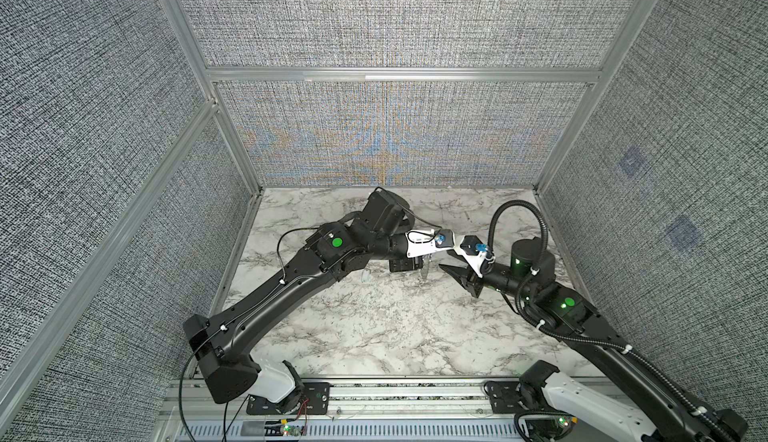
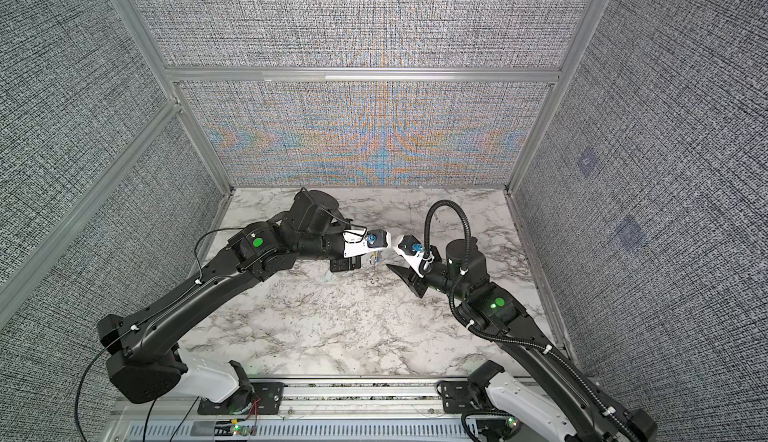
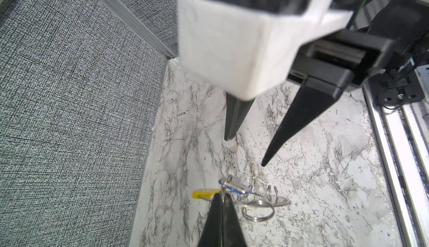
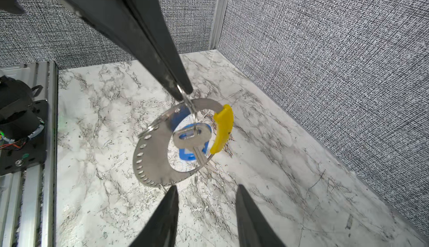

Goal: Remove the keys from the keyring

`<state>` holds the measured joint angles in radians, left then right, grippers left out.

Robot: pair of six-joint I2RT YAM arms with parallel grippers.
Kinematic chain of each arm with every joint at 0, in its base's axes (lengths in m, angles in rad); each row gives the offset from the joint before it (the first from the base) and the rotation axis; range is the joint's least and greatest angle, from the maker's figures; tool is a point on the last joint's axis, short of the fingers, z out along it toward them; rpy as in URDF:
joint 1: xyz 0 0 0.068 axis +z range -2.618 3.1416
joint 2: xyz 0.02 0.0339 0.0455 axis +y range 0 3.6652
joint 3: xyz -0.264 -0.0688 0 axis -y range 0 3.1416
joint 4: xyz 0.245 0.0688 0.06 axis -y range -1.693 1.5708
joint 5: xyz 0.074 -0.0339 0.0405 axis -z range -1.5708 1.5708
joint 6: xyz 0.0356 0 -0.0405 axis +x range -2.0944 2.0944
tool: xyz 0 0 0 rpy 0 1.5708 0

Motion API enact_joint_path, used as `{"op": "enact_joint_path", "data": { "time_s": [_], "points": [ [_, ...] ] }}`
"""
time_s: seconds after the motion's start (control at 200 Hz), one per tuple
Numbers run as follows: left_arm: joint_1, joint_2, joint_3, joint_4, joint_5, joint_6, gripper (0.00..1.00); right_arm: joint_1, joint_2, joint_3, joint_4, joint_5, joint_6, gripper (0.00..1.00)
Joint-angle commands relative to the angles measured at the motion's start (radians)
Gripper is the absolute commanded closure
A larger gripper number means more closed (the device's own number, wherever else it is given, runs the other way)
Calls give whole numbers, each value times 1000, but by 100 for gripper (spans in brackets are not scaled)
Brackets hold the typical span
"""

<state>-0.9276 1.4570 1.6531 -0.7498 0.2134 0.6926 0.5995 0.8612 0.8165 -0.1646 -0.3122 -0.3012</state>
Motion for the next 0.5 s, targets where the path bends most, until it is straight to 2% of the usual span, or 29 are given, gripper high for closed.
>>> {"op": "enact_joint_path", "data": {
  "time_s": [0.0, 0.495],
  "points": [
    [4, 1, 10, 36, 28, -31, 100, 17, -5, -24, 106, 76, 17, 58],
    [13, 11, 14, 55, 56, -66, 100, 124, 41, -73, 215, 230, -51, 46]
  ]
}}
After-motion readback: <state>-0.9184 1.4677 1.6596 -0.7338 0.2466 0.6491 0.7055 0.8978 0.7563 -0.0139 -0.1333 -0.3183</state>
